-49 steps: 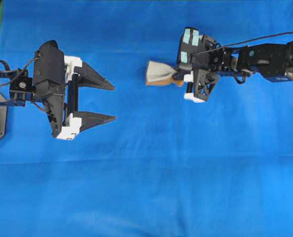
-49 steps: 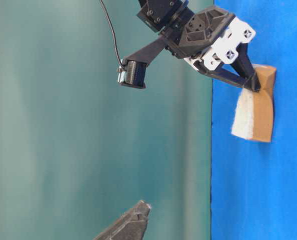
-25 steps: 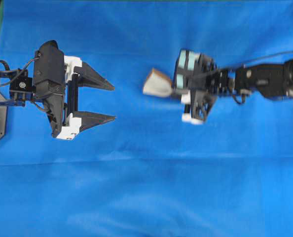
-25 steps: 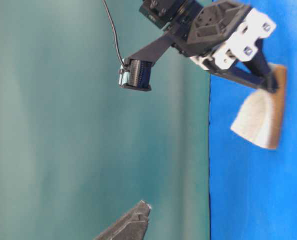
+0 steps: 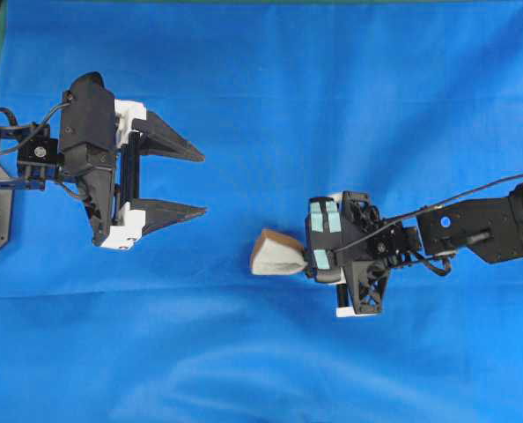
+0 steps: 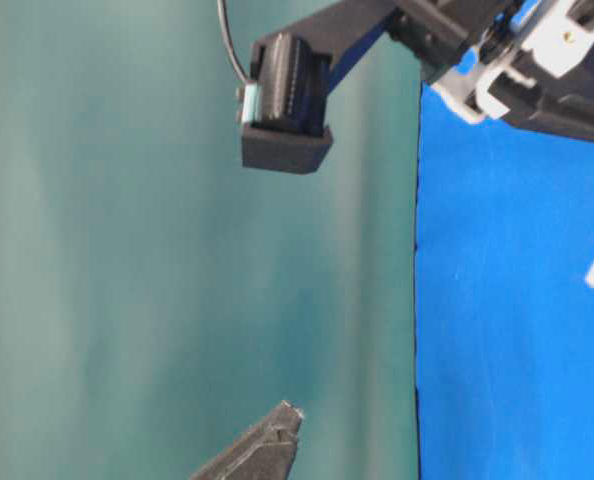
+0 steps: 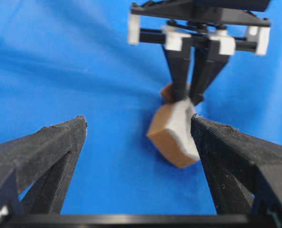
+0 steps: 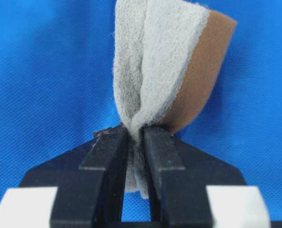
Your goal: Hand over the sponge with the left arm and wipe it with the right arm.
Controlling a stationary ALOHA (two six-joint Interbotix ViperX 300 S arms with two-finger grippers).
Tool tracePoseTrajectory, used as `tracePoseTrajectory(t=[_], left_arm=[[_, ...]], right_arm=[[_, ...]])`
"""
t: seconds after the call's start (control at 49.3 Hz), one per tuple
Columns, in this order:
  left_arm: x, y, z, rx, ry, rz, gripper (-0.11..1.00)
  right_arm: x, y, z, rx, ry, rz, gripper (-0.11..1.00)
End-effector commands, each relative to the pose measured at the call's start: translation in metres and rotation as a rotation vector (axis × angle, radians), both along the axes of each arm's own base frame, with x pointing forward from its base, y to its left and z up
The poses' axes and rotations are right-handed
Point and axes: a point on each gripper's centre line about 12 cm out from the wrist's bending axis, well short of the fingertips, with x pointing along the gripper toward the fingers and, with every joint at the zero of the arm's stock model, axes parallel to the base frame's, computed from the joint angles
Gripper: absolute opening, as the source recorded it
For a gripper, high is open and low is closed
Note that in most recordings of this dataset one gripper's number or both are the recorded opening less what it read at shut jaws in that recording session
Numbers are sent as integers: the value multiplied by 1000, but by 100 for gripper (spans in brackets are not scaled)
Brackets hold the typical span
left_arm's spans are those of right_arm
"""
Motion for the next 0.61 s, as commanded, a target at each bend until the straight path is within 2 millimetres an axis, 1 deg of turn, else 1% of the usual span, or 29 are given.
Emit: tracePoseTrajectory(t=[0.0,0.101,0.183,0.304,0.426,0.487,0.588], left_arm=[[2,0,7,3,-21,-3,87],[1,0,6,3,-20,-3,87],[1,0,6,3,-20,-3,87],[1,0,6,3,-20,-3,87],[1,0,6,1,-20,-2,87],[2,0,7,0,-21,-2,87],[2,0,6,0,-20,-2,87]], right_arm=[[3,1,9,6,-28,0,17],[4,-20,6,-13,-13,-35,17],[3,-45,4,-38,5,-77,17],[0,-90,1,-84,15,-146,17],[-6,-143,2,-129,17,-235,17],[-9,-163,4,-146,15,-271,17],[-14,-189,5,-168,14,-317,17]])
